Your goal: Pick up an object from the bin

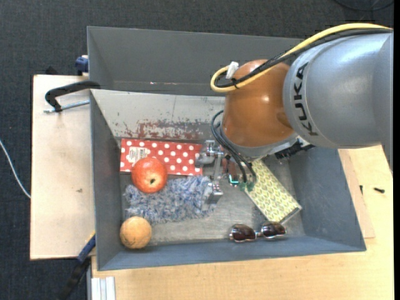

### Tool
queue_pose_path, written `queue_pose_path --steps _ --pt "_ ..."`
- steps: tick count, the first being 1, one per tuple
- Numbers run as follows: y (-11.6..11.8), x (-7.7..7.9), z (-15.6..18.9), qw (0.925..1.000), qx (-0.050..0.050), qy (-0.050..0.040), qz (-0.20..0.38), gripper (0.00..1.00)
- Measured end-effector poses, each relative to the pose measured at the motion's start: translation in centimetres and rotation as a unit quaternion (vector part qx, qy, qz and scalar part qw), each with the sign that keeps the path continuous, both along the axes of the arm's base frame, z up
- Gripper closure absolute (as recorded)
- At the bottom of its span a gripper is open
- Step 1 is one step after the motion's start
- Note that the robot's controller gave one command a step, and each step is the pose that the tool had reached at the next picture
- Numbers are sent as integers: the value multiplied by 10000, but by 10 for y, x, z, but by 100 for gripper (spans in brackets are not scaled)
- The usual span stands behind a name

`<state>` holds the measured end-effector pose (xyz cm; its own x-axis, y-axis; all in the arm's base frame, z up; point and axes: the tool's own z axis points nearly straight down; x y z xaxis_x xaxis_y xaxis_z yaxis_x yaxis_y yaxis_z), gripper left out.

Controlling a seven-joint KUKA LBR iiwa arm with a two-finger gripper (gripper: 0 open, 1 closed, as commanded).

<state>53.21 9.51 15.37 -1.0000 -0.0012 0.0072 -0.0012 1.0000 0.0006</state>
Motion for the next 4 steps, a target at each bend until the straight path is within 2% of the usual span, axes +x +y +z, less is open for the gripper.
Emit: queue_pose_path --steps 1,2,3,4 --pt "0 2 4 10000 4 -37 -8 0" --pt "20 -5 -49 9991 5 -56 424 0" --pt "25 -5 -66 9971 5 -31 761 0" --pt "16 1 -51 9994 10 -66 346 0"
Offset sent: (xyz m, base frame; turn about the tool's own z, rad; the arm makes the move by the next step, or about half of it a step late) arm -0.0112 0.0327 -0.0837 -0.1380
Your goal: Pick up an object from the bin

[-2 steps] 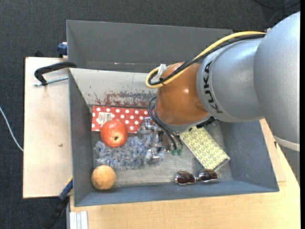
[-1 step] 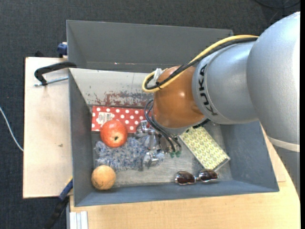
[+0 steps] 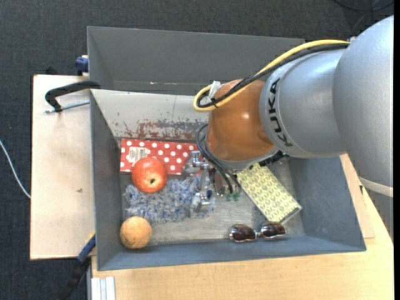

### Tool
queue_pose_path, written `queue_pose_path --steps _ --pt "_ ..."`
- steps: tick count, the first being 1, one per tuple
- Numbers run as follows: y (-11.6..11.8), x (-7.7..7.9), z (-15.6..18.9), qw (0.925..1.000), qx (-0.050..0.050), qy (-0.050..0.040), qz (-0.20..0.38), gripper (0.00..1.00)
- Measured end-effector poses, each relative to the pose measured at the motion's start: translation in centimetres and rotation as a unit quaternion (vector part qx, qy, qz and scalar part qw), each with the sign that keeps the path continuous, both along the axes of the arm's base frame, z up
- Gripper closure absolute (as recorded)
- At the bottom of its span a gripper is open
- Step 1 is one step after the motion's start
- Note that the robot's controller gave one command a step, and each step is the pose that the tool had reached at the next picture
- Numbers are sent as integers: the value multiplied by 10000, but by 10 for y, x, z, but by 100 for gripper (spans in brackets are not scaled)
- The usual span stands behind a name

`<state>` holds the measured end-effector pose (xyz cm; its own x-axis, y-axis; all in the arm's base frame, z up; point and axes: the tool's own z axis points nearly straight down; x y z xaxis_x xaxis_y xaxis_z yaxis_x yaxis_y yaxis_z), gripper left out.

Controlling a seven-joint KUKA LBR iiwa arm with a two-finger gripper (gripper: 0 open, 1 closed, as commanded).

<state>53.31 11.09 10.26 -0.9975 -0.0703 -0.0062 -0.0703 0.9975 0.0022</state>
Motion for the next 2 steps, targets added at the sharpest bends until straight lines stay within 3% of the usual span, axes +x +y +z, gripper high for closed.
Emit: queue_pose_path --steps 1,2 --pt "7 2 -26 9987 -9 24 515 0" --pt "0 8 -28 9997 21 -1 -224 100"
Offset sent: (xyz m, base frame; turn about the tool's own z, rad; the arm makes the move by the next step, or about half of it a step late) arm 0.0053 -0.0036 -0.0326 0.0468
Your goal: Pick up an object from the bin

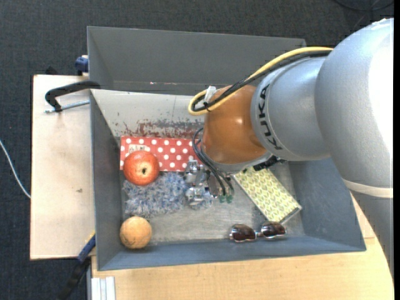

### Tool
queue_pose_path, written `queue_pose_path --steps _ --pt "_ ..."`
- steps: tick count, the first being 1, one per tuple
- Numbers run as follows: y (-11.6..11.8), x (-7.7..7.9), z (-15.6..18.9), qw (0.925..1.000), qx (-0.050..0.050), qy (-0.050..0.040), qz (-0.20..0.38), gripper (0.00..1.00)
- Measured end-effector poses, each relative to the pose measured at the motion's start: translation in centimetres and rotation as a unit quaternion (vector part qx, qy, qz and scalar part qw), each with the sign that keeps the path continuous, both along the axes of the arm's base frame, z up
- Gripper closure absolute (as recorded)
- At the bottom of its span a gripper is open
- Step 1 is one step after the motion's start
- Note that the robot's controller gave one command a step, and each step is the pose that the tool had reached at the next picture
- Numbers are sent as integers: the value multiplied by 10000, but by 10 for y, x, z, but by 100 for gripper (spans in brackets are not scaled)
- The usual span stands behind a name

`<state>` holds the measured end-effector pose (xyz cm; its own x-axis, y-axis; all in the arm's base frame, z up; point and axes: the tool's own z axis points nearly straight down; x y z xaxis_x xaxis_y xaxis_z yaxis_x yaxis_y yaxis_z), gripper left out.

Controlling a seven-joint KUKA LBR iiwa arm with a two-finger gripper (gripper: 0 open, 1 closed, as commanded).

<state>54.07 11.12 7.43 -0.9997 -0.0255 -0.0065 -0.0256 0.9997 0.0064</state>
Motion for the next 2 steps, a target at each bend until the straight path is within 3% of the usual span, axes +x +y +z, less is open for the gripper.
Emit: queue_pose_path --steps 2 --pt "0 -1 3 10000 -8 21 1 100"
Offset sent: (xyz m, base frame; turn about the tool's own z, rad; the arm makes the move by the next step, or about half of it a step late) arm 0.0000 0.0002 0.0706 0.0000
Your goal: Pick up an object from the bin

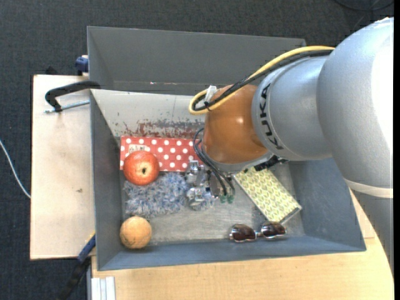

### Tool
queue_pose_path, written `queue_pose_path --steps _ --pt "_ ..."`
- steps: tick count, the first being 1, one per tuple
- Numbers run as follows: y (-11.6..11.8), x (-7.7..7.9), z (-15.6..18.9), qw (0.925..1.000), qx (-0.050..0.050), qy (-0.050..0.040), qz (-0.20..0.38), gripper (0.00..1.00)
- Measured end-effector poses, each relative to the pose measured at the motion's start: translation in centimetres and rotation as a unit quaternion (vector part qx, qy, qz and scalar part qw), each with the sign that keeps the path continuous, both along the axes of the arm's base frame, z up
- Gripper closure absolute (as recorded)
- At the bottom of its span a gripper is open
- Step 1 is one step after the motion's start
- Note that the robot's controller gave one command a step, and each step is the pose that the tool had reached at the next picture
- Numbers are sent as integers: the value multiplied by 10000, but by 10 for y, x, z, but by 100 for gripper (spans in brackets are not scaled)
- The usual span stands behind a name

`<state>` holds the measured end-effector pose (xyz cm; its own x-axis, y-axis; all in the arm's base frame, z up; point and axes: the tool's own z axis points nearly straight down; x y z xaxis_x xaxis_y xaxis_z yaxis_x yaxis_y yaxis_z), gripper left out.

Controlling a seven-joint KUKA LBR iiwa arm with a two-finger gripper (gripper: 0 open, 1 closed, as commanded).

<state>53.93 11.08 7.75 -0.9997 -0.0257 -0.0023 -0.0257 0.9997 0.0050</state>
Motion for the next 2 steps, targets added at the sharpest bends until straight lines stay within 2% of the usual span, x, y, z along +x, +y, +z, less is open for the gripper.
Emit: queue_pose_path --steps 1,2 --pt "-1 -3 18 10000 -18 36 -2 100" --pt "-2 -1 40 10000 -17 5 -4 100"
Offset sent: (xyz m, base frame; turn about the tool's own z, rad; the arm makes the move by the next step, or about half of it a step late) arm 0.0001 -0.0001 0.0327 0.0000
